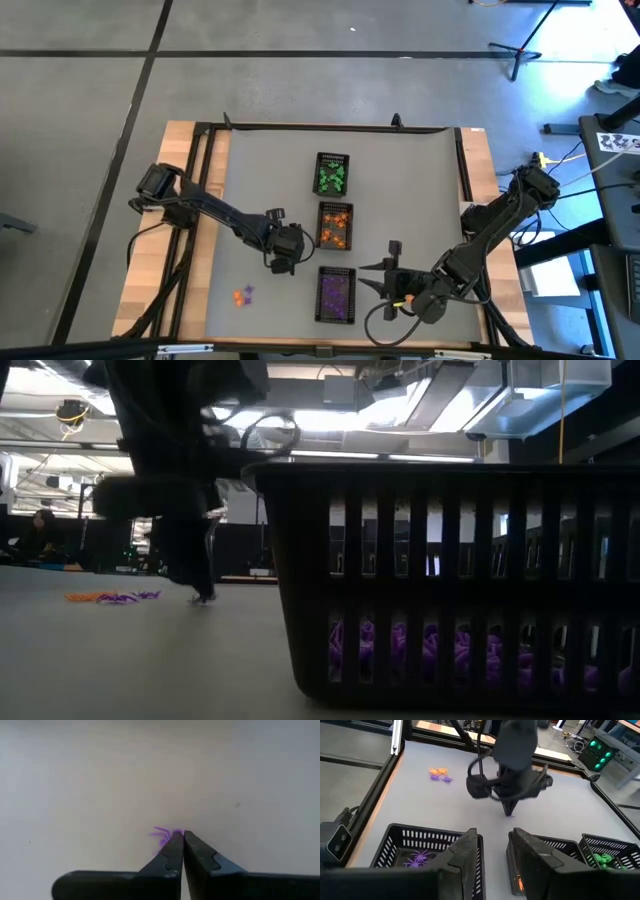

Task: Sort Halloween decoration
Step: Put the violet spider toy into the bottom black bin

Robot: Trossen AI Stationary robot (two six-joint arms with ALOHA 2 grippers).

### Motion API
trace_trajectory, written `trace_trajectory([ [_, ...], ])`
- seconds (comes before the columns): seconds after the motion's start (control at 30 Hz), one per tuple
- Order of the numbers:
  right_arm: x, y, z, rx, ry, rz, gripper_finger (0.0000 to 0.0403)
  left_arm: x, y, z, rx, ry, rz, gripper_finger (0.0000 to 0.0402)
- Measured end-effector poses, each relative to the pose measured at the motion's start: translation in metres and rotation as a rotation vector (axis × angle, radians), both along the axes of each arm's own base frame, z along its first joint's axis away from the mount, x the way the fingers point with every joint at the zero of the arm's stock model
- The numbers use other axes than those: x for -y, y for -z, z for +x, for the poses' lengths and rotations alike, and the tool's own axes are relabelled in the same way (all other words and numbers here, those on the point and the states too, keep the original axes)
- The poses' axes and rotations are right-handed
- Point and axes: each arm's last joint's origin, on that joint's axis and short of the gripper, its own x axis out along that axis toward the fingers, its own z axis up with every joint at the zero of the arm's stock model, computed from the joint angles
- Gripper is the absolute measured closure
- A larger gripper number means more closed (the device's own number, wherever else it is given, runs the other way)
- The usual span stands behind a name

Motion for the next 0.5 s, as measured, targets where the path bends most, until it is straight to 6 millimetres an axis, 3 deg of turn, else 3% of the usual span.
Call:
trace_trajectory([
  [0.23, 0.000, 0.000, 0.000, -0.002, 0.004, -0.015, 0.0279, 0.020, -0.036, 0.001, 0.237, 0.065, -0.068, 0.0401],
  [0.5, 0.001, 0.000, 0.000, 0.006, 0.013, -0.018, 0.0279, 0.082, -0.085, 0.018, 0.615, 0.383, -0.136, 0.0401],
])
